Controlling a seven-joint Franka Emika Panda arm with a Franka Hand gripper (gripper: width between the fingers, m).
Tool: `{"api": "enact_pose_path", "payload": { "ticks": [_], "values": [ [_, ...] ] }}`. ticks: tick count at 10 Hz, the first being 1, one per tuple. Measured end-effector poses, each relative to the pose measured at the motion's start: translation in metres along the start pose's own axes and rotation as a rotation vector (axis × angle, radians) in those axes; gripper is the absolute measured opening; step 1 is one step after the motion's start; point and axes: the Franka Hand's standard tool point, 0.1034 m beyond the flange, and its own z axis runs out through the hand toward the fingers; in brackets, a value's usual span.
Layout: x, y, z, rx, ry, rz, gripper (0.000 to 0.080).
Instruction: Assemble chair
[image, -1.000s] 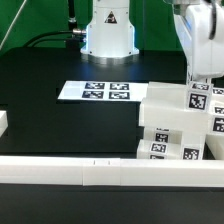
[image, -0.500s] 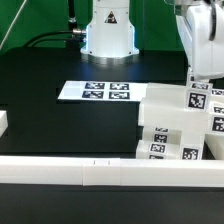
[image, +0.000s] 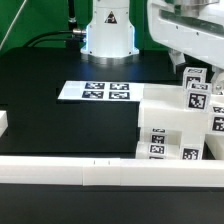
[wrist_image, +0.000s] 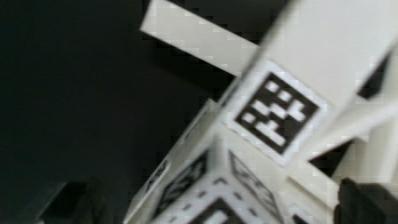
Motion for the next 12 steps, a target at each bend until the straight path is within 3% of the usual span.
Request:
{"api": "enact_pose_path", "payload": {
  "ticks": [7, 9, 10, 12],
  "values": [
    [-0.0012, 0.002, 0.0013, -0.029, 0.012, -0.505, 0.0649],
    [-0.0008, 0.0023, 0.0019, -0.029, 0.01, -0.54, 0.0376],
    [-0.0007, 0.0023, 0.0019, -0.029, 0.011, -0.541, 0.0277],
    [-0.0008, 0.0023, 0.0019, -0.029, 0.011, -0.522, 0.0278]
  ]
}}
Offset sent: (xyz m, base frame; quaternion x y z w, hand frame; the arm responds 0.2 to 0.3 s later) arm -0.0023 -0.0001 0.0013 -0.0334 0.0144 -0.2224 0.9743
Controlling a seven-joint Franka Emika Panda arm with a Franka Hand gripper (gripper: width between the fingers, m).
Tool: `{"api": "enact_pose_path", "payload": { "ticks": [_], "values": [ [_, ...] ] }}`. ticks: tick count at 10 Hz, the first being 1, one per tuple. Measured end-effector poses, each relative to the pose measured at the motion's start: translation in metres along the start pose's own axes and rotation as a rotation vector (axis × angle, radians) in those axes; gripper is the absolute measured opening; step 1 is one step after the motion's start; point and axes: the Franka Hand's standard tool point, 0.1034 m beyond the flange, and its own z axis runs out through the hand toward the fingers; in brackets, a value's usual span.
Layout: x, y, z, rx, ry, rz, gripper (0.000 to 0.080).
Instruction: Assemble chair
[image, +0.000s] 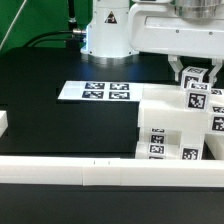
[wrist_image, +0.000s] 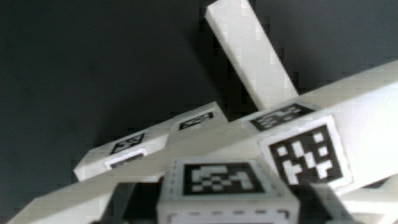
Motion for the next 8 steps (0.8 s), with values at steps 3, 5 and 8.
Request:
{"api": "enact_pose_path", "payload": {
  "ticks": [3, 5, 8],
  "values": [
    [0.0006, -0.0016, 0.0007, 0.016, 0.014, 0.179, 0.0278],
    [0.0003, -0.0031, 0.0007, 0.024, 0.016, 0.276, 0.0278],
    [0.0002, -0.0038, 0.0004, 0.027, 0.014, 0.437, 0.0278]
  ]
}}
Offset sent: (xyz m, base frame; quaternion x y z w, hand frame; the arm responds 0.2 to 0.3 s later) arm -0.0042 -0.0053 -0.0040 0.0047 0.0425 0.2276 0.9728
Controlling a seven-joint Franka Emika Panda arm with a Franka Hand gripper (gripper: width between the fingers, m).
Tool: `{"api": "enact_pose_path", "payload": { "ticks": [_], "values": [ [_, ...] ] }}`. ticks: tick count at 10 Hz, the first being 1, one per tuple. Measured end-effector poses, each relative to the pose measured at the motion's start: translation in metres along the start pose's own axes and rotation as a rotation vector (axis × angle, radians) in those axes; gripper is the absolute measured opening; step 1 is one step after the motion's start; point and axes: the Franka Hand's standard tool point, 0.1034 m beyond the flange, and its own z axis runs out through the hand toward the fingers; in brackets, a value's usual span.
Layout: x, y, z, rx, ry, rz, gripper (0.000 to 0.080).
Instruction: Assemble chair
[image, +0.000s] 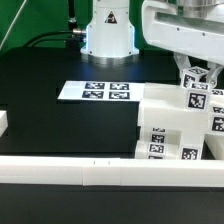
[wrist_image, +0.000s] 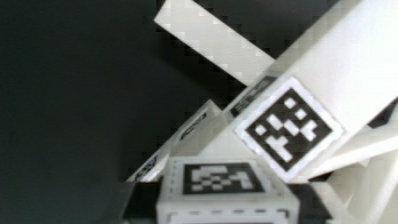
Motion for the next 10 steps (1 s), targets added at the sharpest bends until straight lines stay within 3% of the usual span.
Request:
{"api": "enact_pose_path", "payload": {
  "ticks": [7, 10],
  "values": [
    [-0.009, -0.007, 0.001, 0.05, 0.007, 0.651, 0.0278],
    [-0.012, -0.01, 0.001, 0.058, -0.013, 0.812, 0.0278]
  ]
}}
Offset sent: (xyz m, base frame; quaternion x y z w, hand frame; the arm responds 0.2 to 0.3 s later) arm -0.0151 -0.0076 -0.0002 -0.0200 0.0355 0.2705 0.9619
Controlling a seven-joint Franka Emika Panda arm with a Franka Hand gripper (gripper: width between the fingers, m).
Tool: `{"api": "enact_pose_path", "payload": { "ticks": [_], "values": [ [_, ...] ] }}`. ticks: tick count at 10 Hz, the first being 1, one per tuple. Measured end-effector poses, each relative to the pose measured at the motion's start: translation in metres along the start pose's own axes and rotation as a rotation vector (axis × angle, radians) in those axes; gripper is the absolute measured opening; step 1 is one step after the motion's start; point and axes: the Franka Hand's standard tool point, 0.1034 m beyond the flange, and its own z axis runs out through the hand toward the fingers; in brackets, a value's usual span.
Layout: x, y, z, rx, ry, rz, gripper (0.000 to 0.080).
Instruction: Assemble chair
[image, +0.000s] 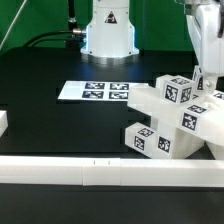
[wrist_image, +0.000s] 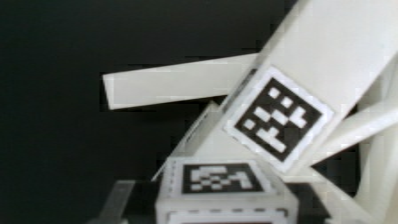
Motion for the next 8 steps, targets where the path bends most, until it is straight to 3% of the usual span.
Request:
{"api": "enact_pose_path", "payload": {
  "ticks": [3, 6, 7, 8],
  "values": [
    [-0.0035, 0.0008, 0.0005, 0.0, -0.012, 0.143, 0.0278],
    [-0.0051, 0.0016, 0.0011, -0.003, -0.019, 0.11, 0.0278],
    [-0.0051, 0.0017, 0.0015, -0.003, -0.019, 0.085, 0.0378],
    [-0.0049, 0.0018, 0.0018, -0.003, -0.017, 0.05, 0.0378]
  ]
}}
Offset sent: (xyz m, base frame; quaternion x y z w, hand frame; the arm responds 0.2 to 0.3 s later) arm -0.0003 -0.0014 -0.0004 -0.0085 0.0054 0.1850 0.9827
